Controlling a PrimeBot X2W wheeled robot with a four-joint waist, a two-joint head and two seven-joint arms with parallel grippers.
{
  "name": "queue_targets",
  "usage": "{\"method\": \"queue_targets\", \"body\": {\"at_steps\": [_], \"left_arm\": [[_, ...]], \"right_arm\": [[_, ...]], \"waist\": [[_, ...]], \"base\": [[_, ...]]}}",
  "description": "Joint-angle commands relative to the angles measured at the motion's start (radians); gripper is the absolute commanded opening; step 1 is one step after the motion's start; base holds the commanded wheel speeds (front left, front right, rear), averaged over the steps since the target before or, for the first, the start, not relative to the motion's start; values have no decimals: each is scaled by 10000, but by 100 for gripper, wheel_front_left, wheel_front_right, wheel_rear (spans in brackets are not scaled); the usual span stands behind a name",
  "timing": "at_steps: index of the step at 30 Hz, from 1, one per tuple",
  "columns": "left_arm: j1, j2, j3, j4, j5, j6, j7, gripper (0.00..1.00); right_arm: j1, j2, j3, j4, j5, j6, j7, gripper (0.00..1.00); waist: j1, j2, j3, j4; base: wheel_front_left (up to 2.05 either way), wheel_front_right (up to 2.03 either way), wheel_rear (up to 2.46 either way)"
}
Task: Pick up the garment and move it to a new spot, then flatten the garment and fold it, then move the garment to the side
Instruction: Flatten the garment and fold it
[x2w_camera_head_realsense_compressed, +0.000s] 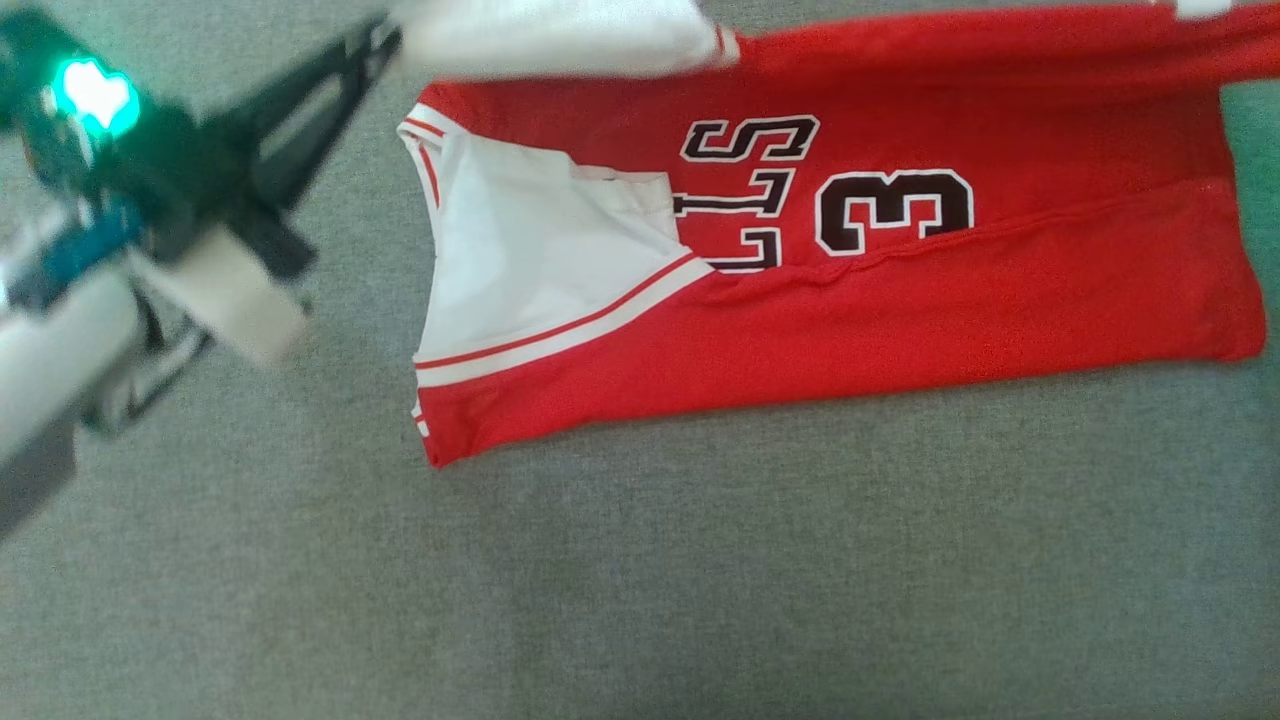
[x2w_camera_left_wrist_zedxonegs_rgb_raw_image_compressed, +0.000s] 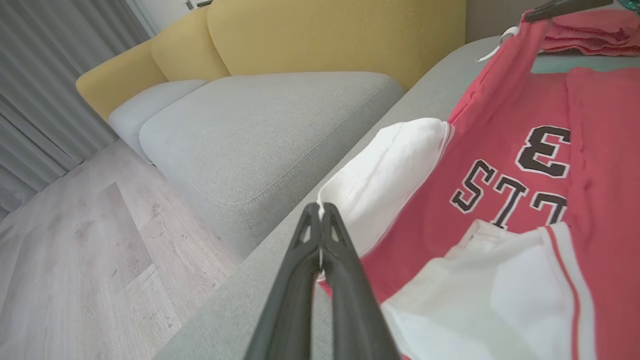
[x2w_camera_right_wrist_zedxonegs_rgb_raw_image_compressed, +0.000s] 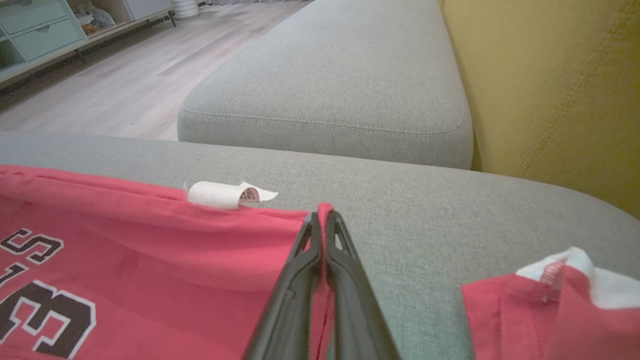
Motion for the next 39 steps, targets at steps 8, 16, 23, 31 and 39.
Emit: {"method": "queue_targets", "body": {"at_steps": [8, 16, 23, 31, 39], "left_arm": [[1290, 1345, 348, -2469, 241, 1551, 29, 0], [2462, 1210, 260, -3105, 488, 2218, 175, 0], [3002, 1085, 238, -3190, 552, 2392, 82, 0], [3489, 922, 227, -3228, 499, 2624, 12, 0], [4127, -165, 525, -2318, 105, 3295, -825, 100]], "right_arm": [[1701, -689, -988, -327, -533, -15, -299, 0], [3264, -599, -2577, -940, -1307, -15, -307, 0], [4564, -484, -3627, -1419, -1705, -15, -308, 0], [5634, 53, -4664, -1789, -2287, -15, -110, 0], [6303, 1204, -5674, -1830, -2495, -15, -81, 100]], "waist": [[2, -1, 23, 184], [2, -1, 30, 336], [2, -1, -13, 388], [2, -1, 139, 356], [2, -1, -1, 337]], "base": [[0, 0, 0], [0, 0, 0], [0, 0, 0], [0, 0, 0], [0, 0, 0]]}}
